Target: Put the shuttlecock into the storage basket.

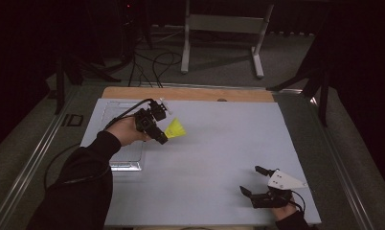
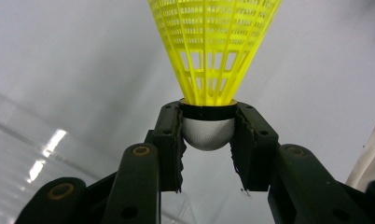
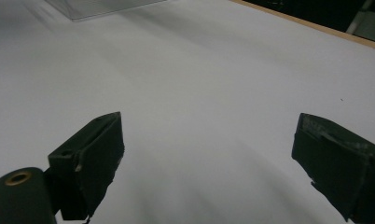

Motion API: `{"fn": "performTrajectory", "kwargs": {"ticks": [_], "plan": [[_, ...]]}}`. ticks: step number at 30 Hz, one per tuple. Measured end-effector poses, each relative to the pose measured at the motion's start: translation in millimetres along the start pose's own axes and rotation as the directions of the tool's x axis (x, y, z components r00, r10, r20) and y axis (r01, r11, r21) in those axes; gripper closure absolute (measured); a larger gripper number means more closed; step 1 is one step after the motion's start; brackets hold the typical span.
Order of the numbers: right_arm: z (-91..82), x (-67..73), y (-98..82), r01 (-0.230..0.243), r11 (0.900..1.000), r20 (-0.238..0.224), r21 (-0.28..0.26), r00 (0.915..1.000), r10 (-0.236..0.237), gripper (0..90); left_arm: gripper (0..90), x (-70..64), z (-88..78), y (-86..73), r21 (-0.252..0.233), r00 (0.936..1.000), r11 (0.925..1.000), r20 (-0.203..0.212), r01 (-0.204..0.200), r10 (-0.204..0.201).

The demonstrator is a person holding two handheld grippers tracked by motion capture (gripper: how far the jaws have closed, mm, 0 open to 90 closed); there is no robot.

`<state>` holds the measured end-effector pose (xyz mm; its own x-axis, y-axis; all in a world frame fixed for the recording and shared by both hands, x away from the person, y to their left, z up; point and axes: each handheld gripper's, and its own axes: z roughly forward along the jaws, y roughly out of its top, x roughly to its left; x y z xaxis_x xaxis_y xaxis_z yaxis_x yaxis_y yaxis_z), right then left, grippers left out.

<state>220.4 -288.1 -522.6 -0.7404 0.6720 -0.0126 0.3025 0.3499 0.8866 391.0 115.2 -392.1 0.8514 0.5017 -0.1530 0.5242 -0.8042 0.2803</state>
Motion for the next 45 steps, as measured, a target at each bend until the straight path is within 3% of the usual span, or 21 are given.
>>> {"fn": "performTrajectory", "kwargs": {"ticks": [17, 25, 45], "plan": [[0.7, -0.2, 0.0, -0.001, 1.000, 0.001, 0.002, 1.0000, 0.001, 9.3, 65.8, 7.3, -23.4, -31.4, -0.017, 0.9979, 0.9980, -0.024, 0.060, -0.060], [0.9, 0.0, 0.1, -0.001, 1.000, 0.002, 0.005, 1.0000, 0.001, 9.4, 65.8, 9.7, -34.6, -46.4, -0.047, 0.9944, 0.9944, -0.042, 0.095, -0.097], [0.4, 0.4, 0.9, 0.003, 1.000, 0.003, 0.006, 1.0000, -0.003, 9.3, 65.8, 11.0, -52.8, -80.4, -0.058, 0.9868, 0.9877, -0.064, 0.145, -0.148]]}}
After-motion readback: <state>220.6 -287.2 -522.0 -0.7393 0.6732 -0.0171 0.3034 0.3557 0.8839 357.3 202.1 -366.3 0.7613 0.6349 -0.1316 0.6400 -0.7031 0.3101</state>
